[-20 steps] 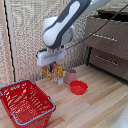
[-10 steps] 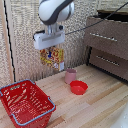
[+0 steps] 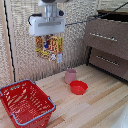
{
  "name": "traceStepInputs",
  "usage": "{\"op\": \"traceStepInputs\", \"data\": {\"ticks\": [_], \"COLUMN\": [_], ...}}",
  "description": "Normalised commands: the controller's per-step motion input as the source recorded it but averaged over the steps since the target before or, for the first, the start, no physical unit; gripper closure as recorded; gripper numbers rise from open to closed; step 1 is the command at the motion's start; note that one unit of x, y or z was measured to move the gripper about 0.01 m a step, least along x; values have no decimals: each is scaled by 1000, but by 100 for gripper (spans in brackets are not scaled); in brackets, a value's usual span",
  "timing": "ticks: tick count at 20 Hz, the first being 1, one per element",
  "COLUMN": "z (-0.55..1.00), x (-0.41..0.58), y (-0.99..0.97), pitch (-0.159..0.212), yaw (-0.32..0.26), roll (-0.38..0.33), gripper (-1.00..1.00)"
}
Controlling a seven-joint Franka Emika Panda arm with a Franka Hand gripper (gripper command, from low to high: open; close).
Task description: Meticulously direct the gripper system near the nourishment stick. Grapple the nourishment stick firmly with the gripper system. Progress with the gripper system grasping the stick toward the storage box. Tenderly permit the nourishment stick to descend into the box.
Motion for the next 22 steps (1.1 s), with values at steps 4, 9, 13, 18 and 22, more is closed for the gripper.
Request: {"op": "traceStepInputs", "data": {"ticks": [4,9,13,18,22], "z": [86,-217,-698,-785,-431], "x": [-439,-229,-33,-94,-4], "y": [833,933,956,819,241], "pitch": [27,40,50,7,-13], "yaw": [-2,-20,-47,-52,-10], "roll": [-44,-67,-92,-79,-48], "gripper": [100,100,100,100,-100]}}
